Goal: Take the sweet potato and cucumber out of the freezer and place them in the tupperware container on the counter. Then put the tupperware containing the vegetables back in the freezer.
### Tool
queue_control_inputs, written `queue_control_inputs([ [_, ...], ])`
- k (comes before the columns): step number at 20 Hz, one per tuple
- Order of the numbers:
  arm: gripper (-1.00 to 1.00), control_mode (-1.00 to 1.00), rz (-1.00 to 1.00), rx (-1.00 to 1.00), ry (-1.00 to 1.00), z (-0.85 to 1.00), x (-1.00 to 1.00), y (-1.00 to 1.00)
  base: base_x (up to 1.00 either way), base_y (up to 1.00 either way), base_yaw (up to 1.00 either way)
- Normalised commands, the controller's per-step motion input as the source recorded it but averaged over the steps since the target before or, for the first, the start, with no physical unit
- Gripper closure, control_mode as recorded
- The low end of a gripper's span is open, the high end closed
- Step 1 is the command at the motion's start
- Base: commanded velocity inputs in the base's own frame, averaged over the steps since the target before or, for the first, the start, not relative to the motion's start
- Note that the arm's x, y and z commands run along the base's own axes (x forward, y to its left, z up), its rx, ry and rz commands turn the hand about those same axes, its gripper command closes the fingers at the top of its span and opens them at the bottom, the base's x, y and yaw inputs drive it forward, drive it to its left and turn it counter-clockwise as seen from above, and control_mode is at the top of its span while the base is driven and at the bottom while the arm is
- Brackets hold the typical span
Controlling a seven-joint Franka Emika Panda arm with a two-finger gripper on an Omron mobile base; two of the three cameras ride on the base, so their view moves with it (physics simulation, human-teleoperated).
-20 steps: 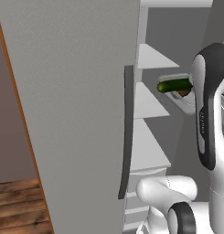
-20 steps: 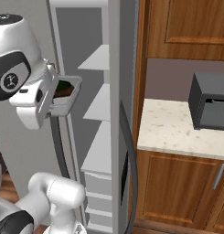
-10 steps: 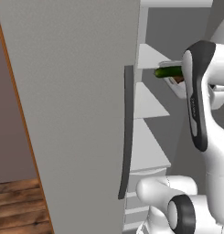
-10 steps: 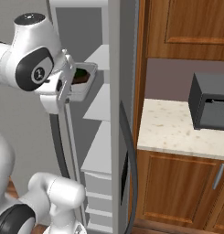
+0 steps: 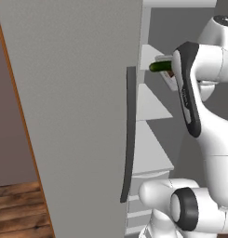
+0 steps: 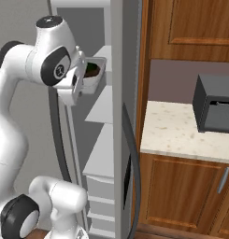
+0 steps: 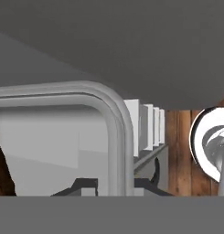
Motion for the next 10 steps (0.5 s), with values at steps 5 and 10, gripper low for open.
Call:
queue_control_inputs([
  [5,1.0,-1.0,0.0,0.0,0.0,0.0,0.71,-0.2,0.0,0.0,0.0],
  [10,1.0,-1.0,0.0,0.0,0.0,0.0,0.77,-0.1,0.0,0.0,0.0],
])
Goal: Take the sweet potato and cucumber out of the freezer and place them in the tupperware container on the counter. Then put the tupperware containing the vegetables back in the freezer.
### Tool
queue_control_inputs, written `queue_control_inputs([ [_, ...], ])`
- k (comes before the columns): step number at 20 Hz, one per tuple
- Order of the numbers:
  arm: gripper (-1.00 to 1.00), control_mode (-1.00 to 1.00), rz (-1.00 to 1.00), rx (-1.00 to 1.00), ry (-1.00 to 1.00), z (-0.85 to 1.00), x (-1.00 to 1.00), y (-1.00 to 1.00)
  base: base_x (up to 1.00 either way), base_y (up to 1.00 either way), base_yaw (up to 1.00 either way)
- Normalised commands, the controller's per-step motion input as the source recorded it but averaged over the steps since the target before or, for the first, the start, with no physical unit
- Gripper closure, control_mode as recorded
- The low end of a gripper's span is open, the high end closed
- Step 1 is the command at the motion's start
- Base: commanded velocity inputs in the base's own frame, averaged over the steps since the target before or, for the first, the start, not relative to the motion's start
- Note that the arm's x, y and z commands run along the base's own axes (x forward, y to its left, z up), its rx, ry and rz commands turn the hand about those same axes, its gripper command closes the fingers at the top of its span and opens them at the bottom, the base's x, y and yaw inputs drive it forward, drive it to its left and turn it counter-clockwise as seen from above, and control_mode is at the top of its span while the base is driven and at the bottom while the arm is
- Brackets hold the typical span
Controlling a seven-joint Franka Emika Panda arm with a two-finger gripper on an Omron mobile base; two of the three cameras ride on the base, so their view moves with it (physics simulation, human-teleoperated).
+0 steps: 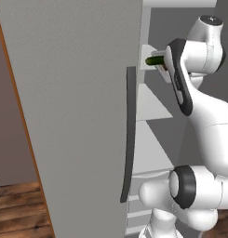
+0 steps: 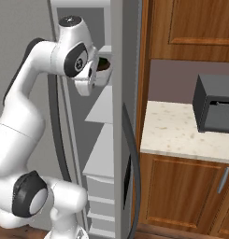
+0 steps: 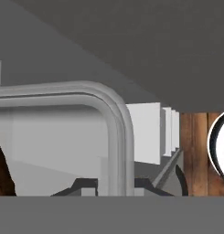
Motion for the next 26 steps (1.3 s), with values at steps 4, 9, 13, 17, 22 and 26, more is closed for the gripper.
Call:
queue_control_inputs([
  [4,1.0,-1.0,0.0,0.0,0.0,0.0,0.76,-0.11,0.0,0.0,0.0],
  [9,1.0,-1.0,0.0,0.02,0.0,0.01,0.73,-0.22,0.0,0.0,0.0],
  [13,1.0,-1.0,0.0,0.04,0.0,0.01,0.69,-0.17,0.0,0.0,0.0],
  [17,1.0,-1.0,0.0,0.04,0.0,0.0,0.73,-0.06,0.0,0.0,0.0],
  [22,1.0,-1.0,0.0,0.02,0.0,0.0,0.69,0.0,0.0,0.0,0.0],
  [26,1.0,-1.0,0.0,0.01,0.0,0.0,0.81,0.0,0.0,0.0,0.0],
])
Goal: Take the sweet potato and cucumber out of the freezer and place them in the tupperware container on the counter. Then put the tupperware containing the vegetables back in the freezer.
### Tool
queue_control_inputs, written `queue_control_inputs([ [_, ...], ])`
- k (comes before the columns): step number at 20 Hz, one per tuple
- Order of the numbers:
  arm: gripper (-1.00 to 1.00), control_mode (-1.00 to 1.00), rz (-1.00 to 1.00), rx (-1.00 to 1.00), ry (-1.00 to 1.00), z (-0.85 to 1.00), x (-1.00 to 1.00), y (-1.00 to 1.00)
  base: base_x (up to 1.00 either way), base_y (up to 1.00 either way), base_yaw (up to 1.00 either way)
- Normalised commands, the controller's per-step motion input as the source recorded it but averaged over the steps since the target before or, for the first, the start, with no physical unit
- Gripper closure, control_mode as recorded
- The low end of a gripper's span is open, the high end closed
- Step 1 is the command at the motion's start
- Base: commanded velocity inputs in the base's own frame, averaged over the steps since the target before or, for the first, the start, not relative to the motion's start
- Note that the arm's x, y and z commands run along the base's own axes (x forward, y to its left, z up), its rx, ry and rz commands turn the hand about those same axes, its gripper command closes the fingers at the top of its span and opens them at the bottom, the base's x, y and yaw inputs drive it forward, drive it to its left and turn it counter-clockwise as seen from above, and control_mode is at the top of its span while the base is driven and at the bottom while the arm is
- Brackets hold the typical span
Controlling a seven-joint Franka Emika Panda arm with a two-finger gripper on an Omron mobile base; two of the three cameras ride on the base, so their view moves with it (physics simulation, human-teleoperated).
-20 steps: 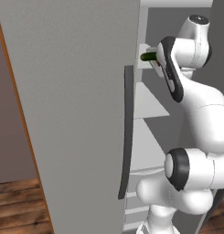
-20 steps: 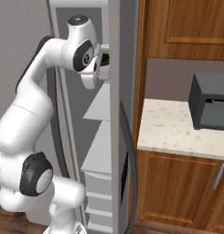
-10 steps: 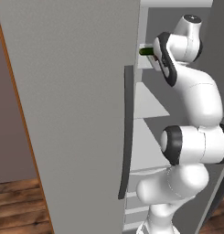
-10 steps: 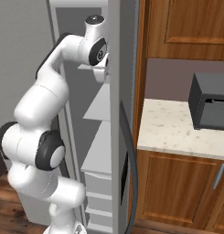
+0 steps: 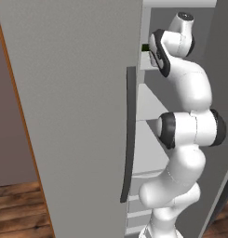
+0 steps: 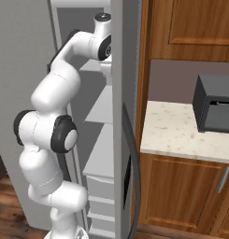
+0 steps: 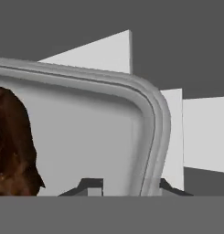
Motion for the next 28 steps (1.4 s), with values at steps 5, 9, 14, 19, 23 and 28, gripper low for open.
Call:
queue_control_inputs([
  [5,1.0,-1.0,0.0,0.01,0.0,0.0,0.88,0.0,0.0,0.0,0.0],
  [9,1.0,-1.0,0.0,0.0,0.0,0.0,0.6,0.0,0.0,0.0,0.0],
  [14,1.0,-1.0,0.0,0.0,0.0,0.0,0.48,0.0,0.0,0.0,0.0],
  [19,-1.0,-1.0,0.0,0.0,0.0,0.0,0.55,0.0,0.0,0.0,0.0],
  [23,-1.0,-1.0,0.0,0.0,-0.03,0.13,-0.04,0.0,0.0,0.0,0.0],
  [28,-1.0,-1.0,0.0,0.0,-0.11,0.19,-0.42,0.0,0.0,0.0,0.0],
])
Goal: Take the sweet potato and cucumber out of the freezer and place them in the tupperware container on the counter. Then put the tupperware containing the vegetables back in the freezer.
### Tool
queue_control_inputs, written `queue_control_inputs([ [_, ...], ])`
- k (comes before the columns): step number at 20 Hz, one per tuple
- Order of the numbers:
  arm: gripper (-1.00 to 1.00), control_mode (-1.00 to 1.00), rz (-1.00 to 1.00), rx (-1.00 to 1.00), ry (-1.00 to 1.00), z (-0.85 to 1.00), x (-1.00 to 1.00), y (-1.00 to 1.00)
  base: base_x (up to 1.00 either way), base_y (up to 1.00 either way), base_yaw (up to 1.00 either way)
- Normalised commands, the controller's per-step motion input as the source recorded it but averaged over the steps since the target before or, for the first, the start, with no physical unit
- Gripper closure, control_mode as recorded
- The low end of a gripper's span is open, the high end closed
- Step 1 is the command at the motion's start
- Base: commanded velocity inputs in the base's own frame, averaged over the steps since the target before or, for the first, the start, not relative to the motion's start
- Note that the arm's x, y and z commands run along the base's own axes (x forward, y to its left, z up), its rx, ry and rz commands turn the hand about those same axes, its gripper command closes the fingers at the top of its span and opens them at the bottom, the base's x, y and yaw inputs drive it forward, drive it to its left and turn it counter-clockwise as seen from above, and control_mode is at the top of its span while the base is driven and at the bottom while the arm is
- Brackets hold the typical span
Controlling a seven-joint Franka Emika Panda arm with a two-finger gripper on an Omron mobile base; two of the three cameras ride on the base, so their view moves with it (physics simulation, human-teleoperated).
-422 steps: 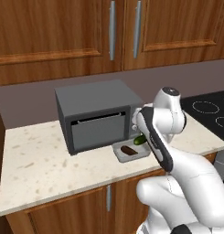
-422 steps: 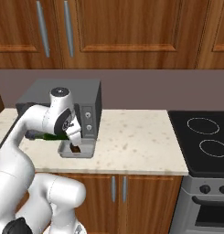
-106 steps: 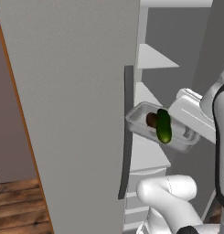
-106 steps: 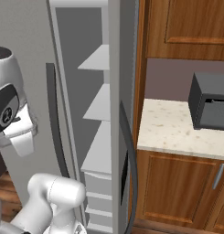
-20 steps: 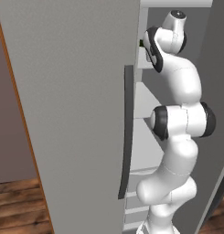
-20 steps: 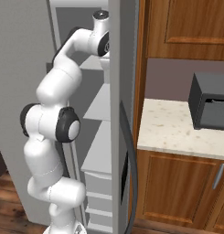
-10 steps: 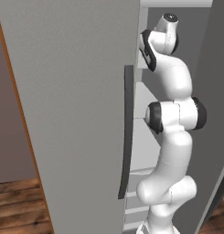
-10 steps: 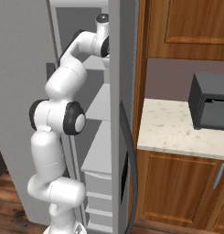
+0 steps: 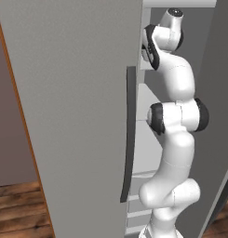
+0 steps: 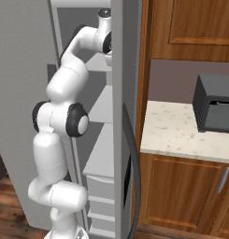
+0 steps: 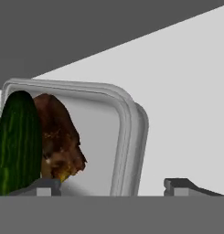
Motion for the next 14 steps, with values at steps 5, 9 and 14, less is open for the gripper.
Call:
queue_control_inputs([
  [5,-1.0,-1.0,0.0,0.0,-0.16,0.05,-0.81,0.0,0.0,0.0,0.0],
  [9,-1.0,-1.0,0.0,0.0,-0.17,0.0,-1.0,0.02,0.0,0.0,0.0],
  [14,-1.0,-1.0,0.0,0.0,-0.24,0.0,-1.0,0.09,0.0,0.0,0.0],
])
